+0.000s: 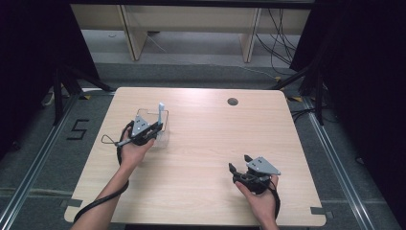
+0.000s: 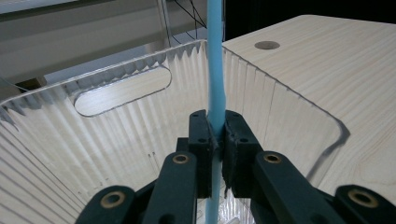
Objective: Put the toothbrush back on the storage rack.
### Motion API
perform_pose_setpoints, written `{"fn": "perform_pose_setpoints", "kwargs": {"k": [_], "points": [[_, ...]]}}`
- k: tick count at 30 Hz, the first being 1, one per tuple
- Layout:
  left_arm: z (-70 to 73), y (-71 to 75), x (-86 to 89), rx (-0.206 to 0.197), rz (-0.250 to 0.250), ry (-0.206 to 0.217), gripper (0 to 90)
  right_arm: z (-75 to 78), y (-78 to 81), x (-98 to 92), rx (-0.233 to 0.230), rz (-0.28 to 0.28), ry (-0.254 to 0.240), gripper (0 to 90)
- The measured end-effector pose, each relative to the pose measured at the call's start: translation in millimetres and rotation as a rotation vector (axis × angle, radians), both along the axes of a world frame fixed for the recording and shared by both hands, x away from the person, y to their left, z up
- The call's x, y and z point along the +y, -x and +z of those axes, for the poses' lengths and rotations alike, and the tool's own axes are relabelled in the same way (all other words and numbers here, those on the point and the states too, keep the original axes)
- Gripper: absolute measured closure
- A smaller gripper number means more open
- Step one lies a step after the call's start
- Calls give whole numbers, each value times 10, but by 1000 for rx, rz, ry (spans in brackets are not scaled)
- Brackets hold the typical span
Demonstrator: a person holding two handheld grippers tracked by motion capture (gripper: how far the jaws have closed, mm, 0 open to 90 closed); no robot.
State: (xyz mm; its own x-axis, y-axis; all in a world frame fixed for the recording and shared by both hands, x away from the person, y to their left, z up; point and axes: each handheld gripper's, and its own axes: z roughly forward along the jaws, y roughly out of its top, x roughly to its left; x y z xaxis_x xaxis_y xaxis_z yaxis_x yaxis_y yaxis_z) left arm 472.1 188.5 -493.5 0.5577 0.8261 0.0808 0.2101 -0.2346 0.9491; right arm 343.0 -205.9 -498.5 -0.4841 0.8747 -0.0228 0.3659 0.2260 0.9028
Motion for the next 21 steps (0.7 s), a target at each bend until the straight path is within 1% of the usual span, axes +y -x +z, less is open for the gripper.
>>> {"fn": "perform_pose_setpoints", "kwargs": {"k": [3,4,6,7,12,13,14,15,18,20,21], "points": [[4,-2,-3,2,-1,0,813,1,-2,-2,-2,3,1,329],[3,-4,-5,3,-2,0,812,5,4,3,6,-1,-6,329],[0,-5,-7,4,-3,-2,814,3,0,0,-3,2,1,329],[0,-5,-7,5,-3,-3,815,4,2,2,2,3,-2,329],[3,-7,-7,4,-2,-6,805,6,1,-1,-4,3,2,329],[3,-6,-7,2,0,-4,802,5,-5,-5,-12,8,8,329],[3,-5,-6,0,0,-4,795,6,19,16,21,-6,-17,329],[3,-5,-5,-1,1,-4,787,5,4,3,-1,1,0,329],[6,-7,0,-7,3,4,769,5,5,6,-1,2,1,329],[15,-1,4,-8,5,3,761,-2,-1,14,-5,4,-10,329],[18,-1,4,-9,5,4,758,3,4,12,3,5,-6,329]]}}
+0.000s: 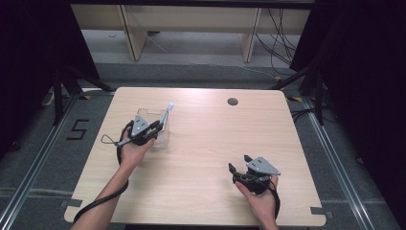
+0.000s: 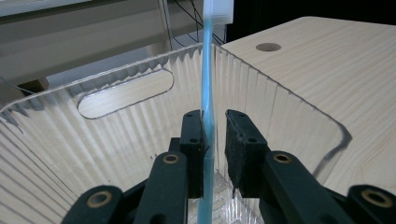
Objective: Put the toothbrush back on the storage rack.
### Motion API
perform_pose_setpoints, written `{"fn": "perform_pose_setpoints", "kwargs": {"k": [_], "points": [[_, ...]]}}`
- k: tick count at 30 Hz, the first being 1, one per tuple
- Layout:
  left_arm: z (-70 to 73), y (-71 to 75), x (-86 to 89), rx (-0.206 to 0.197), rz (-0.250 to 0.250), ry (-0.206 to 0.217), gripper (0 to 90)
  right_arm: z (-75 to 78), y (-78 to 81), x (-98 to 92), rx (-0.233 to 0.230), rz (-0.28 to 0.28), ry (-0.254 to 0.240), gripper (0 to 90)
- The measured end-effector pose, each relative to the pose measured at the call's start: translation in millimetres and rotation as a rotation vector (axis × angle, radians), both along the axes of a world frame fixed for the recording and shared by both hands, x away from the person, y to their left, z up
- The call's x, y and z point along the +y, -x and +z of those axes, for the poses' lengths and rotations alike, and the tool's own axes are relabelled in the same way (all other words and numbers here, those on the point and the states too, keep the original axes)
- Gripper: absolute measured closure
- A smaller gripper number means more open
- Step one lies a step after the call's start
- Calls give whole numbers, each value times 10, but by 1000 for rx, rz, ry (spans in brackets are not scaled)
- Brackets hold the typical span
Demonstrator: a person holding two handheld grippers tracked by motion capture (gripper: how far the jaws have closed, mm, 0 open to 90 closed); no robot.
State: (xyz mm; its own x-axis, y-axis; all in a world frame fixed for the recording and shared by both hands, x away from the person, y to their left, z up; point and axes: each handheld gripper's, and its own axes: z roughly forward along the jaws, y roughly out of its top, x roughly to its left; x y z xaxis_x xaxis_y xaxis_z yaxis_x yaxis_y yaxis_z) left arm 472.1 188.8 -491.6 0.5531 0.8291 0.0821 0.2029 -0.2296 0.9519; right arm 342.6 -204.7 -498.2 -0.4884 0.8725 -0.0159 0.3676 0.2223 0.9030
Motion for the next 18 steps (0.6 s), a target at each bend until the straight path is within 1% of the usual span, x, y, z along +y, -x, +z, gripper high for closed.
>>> {"fn": "perform_pose_setpoints", "kwargs": {"k": [2,3,5,7,8,9,10,11,12,15,16,17,18], "points": [[6,-1,1,-2,1,2,752,3,2,-3,0,1,3,329],[11,-3,1,-7,-1,7,748,2,6,3,7,-2,-3,329],[24,1,2,-8,4,9,736,2,0,-2,0,0,3,329],[44,4,9,-14,6,12,723,-4,-4,2,-6,-1,-4,329],[51,7,13,-16,7,11,715,5,3,-6,1,-3,8,329],[59,10,15,-20,9,15,711,-4,-4,1,-6,1,-2,329],[71,15,19,-23,7,17,705,6,3,-6,3,-1,8,329],[81,20,21,-23,8,17,696,-2,-2,1,-2,0,-3,329],[92,24,24,-26,5,18,685,2,1,-3,0,0,4,329],[122,37,24,-34,4,33,649,1,2,-1,0,1,4,329],[129,37,25,-40,2,34,634,1,8,6,19,4,-6,329],[149,49,25,-42,3,35,625,3,5,2,12,8,4,329],[158,54,28,-44,1,34,609,2,7,3,15,7,0,329]]}}
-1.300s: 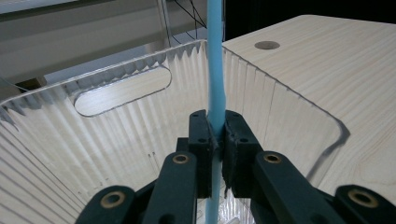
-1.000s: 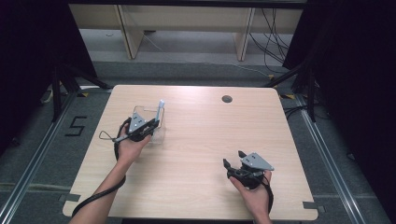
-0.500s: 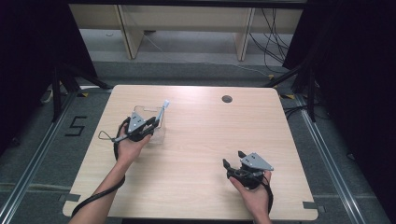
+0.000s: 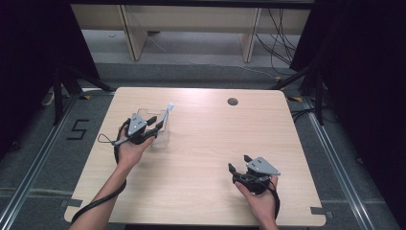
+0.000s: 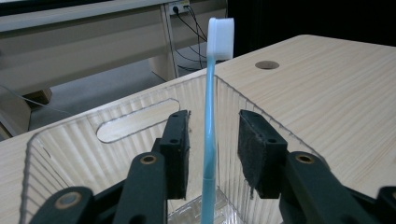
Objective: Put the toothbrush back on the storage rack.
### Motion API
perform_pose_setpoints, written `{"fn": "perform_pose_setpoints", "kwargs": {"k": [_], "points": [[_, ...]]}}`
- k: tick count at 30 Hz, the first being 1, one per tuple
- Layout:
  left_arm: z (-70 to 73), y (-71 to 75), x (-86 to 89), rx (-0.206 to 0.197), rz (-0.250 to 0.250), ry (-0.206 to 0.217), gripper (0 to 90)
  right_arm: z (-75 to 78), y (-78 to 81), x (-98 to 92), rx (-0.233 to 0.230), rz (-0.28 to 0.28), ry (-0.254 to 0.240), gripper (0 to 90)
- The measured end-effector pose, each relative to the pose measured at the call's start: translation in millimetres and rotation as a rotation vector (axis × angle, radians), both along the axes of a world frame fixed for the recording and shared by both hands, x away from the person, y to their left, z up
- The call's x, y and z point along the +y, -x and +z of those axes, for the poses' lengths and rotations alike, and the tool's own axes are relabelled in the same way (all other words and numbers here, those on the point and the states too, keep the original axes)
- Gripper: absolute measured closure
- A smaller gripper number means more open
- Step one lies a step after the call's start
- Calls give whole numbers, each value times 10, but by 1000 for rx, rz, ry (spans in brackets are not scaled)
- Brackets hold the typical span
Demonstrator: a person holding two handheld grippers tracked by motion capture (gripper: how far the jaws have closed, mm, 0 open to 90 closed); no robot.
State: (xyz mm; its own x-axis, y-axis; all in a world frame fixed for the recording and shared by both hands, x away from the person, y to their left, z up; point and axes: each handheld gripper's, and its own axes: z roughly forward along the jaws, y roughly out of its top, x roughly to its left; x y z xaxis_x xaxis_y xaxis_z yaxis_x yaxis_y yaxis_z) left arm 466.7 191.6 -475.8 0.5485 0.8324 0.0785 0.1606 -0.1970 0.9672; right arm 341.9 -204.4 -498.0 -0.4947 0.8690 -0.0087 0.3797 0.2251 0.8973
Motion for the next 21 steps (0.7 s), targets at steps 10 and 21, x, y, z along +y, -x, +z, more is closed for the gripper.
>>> {"fn": "perform_pose_setpoints", "kwargs": {"k": [10,21], "points": [[104,76,1,-17,6,7,483,-4,-1,3,0,-8,-2,329],[166,180,40,-7,17,9,408,-3,-5,-6,-14,-8,7,329]]}}
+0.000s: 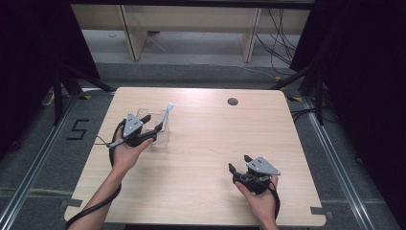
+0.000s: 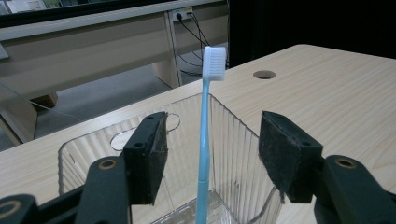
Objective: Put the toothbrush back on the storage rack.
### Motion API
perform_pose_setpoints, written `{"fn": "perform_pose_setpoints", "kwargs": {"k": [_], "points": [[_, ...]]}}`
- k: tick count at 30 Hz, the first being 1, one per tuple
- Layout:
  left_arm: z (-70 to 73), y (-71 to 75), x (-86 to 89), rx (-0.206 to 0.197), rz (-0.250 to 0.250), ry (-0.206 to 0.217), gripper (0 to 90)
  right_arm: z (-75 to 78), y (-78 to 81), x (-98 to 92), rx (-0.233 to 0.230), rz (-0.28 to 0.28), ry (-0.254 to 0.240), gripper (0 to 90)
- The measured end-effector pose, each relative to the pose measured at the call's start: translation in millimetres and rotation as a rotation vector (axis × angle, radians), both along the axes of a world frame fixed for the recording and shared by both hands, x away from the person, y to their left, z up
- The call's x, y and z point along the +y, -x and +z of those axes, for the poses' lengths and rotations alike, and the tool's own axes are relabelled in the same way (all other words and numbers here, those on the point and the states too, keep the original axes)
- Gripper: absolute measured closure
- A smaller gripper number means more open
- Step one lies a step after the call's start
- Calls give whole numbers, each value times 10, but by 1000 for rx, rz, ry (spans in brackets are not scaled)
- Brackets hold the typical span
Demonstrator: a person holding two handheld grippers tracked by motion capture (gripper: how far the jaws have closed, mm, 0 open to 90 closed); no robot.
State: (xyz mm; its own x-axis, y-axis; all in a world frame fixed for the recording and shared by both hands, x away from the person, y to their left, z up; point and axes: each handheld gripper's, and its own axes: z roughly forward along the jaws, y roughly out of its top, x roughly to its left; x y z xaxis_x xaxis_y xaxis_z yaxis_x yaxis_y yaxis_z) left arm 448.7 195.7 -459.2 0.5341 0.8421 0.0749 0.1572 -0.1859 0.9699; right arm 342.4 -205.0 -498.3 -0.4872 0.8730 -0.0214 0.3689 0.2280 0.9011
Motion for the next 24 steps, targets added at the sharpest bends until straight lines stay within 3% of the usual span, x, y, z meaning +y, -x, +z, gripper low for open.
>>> {"fn": "perform_pose_setpoints", "kwargs": {"k": [4,7,8,24], "points": [[26,52,28,9,1,-10,394,2,2,-4,1,0,7,329],[33,110,28,20,0,19,383,-2,0,2,5,2,-5,329],[44,128,49,6,1,1,380,0,0,0,4,2,-4,329],[35,475,125,-6,-26,0,366,-2,-8,-3,3,1,-9,329]]}}
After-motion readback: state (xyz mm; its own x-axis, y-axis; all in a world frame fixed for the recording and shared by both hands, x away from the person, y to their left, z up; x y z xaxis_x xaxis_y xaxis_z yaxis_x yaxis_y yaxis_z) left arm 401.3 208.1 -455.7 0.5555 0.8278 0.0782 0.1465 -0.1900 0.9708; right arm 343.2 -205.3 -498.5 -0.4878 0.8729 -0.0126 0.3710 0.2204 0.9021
